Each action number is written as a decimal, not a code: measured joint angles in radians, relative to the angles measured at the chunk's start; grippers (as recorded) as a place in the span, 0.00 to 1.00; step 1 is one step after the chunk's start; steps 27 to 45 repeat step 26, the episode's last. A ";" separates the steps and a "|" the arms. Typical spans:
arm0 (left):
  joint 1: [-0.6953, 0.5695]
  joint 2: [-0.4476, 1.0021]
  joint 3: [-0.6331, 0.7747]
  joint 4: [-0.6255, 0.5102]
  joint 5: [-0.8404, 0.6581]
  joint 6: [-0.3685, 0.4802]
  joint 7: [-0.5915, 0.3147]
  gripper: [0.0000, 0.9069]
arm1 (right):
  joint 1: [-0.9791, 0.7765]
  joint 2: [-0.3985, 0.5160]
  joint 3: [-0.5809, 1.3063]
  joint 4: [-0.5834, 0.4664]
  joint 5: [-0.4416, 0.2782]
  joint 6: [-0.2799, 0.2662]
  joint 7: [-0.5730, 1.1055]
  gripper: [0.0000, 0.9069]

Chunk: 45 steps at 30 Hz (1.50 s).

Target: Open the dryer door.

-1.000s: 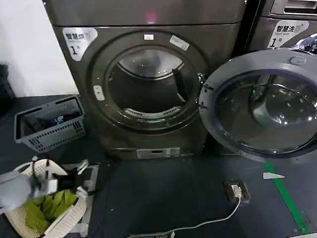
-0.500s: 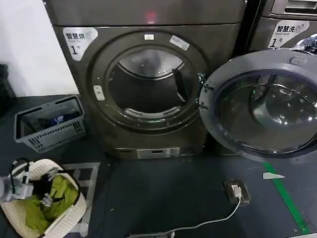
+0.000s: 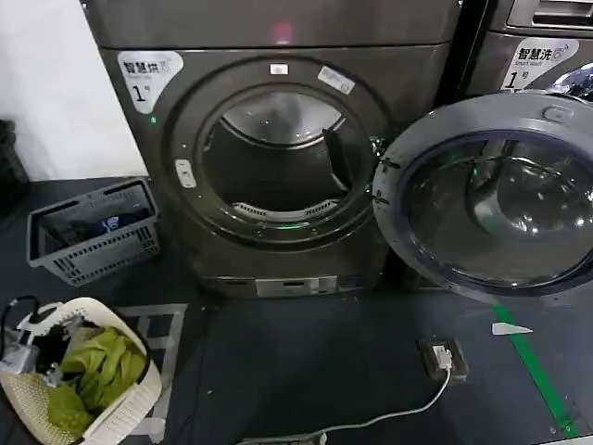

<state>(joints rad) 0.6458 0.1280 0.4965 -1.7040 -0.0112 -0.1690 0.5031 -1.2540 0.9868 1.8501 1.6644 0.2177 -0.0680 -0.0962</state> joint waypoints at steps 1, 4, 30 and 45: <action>0.000 -0.001 0.000 0.002 -0.001 -0.001 0.000 1.00 | -0.001 0.000 0.001 0.000 0.000 0.002 0.000 1.00; 0.000 -0.001 0.000 0.013 -0.004 -0.008 0.001 1.00 | -0.005 0.001 0.009 0.001 0.000 0.003 -0.001 1.00; -0.002 0.004 -0.014 0.032 0.032 -0.066 0.027 1.00 | -0.031 0.044 0.039 0.035 -0.003 0.005 -0.001 1.00; -0.002 0.004 -0.014 0.032 0.032 -0.066 0.027 1.00 | -0.031 0.044 0.039 0.035 -0.003 0.005 -0.001 1.00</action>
